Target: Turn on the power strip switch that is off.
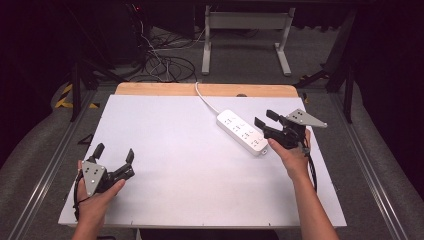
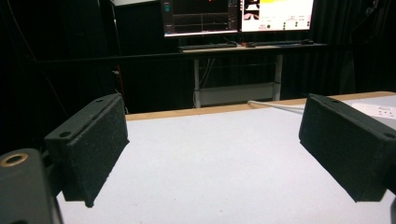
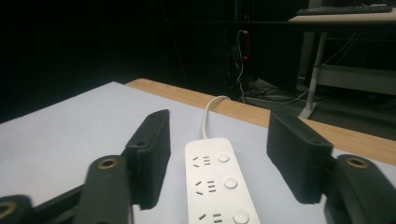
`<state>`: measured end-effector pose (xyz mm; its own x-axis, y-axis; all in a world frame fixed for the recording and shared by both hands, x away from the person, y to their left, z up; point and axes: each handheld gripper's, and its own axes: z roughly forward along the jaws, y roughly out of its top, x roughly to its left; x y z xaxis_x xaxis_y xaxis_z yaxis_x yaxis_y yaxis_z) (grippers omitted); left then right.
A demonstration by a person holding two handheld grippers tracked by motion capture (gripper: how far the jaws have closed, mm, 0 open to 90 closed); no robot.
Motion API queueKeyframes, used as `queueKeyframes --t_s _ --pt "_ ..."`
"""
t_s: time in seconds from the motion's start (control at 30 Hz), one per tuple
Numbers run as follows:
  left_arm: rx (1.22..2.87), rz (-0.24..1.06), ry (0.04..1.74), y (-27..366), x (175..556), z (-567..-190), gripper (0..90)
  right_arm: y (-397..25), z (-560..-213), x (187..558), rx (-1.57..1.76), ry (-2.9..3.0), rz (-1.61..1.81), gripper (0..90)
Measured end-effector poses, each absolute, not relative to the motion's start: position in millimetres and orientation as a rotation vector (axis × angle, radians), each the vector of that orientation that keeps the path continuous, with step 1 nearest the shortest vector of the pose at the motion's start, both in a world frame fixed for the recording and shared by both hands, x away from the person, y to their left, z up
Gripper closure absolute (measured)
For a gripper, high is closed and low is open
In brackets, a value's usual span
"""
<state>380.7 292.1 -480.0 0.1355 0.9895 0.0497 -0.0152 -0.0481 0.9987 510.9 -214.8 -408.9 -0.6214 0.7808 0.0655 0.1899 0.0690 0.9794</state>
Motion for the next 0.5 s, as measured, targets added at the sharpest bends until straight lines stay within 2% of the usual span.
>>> queueKeyframes --t_s 0.5 --pt "1.298 1.147 1.074 292 381 -480 8.7 -222 -412 499 0.949 1.814 1.585 33.2"
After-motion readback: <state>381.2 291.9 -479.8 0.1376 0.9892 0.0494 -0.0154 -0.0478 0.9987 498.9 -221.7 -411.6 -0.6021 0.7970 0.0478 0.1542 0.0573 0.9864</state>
